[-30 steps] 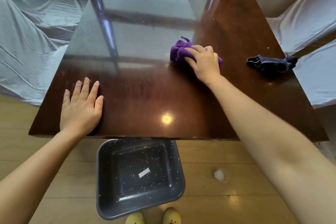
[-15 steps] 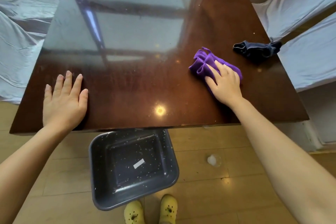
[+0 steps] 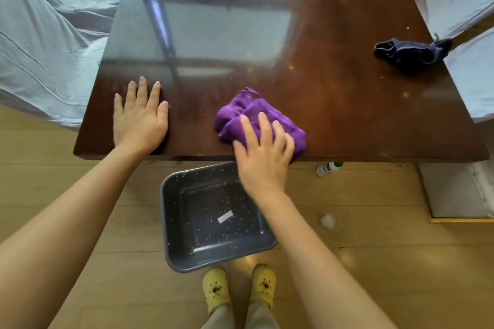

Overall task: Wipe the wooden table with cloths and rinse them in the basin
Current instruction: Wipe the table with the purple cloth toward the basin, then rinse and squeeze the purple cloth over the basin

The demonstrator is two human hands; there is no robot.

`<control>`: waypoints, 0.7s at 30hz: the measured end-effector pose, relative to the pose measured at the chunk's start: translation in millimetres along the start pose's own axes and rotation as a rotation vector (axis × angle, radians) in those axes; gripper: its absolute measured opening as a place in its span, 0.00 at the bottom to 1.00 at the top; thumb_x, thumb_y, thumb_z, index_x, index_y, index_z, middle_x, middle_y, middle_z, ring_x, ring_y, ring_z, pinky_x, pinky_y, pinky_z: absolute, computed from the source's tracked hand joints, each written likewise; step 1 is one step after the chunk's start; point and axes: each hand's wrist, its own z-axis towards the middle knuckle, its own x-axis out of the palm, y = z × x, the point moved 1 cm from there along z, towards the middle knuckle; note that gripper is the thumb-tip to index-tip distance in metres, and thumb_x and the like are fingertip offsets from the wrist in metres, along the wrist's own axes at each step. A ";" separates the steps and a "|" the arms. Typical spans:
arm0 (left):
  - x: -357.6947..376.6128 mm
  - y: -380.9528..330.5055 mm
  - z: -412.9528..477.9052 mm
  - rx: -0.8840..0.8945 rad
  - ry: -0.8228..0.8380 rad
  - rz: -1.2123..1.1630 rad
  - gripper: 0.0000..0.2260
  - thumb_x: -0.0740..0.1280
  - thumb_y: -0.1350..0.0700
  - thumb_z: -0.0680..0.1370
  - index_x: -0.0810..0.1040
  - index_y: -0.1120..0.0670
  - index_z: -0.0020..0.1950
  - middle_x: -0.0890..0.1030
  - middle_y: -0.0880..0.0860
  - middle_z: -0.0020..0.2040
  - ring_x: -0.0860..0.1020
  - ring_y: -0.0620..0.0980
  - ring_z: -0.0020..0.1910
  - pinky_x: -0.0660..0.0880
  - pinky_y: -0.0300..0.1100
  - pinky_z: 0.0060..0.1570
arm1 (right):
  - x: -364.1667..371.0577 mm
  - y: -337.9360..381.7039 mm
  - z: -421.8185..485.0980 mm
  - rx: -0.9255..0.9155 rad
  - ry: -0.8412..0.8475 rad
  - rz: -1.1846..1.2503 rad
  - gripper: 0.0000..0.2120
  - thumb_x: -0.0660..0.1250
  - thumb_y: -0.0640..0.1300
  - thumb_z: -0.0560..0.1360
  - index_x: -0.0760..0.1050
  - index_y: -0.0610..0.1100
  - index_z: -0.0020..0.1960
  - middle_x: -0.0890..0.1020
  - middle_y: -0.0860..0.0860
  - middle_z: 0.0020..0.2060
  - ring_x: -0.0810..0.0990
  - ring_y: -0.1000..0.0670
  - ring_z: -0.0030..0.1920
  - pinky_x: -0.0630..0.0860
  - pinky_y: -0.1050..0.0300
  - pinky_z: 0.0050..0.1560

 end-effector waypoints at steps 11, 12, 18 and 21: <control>-37.9 6.3 -18.3 -0.213 0.117 -1.030 0.23 0.55 0.39 0.77 0.65 0.44 0.71 0.67 0.44 0.72 0.65 0.42 0.70 0.64 0.46 0.69 | 36.6 87.6 -24.1 -0.362 -0.041 0.203 0.28 0.69 0.37 0.67 0.73 0.52 0.65 0.76 0.49 0.63 0.65 0.47 0.61 0.58 0.50 0.62; -46.4 4.0 -30.2 -0.209 0.149 -1.188 0.22 0.57 0.38 0.76 0.68 0.42 0.69 0.70 0.40 0.69 0.68 0.38 0.67 0.67 0.41 0.65 | 33.0 86.6 -27.5 -0.378 -0.066 0.293 0.25 0.69 0.35 0.67 0.76 0.51 0.62 0.78 0.48 0.60 0.68 0.46 0.57 0.59 0.50 0.58; -30.9 1.6 -131.9 0.348 0.136 -0.943 0.18 0.62 0.50 0.75 0.73 0.49 0.65 0.77 0.47 0.62 0.74 0.39 0.62 0.67 0.31 0.63 | 27.2 66.0 -60.7 -0.452 0.165 0.546 0.19 0.66 0.36 0.71 0.74 0.43 0.61 0.78 0.44 0.56 0.74 0.42 0.50 0.71 0.44 0.48; 5.0 2.1 -158.8 0.396 0.316 -0.718 0.27 0.66 0.47 0.74 0.61 0.42 0.70 0.69 0.36 0.65 0.70 0.35 0.63 0.67 0.32 0.62 | 41.8 39.3 -69.9 -0.389 0.432 0.632 0.21 0.69 0.37 0.71 0.70 0.40 0.63 0.74 0.43 0.59 0.73 0.43 0.57 0.74 0.43 0.56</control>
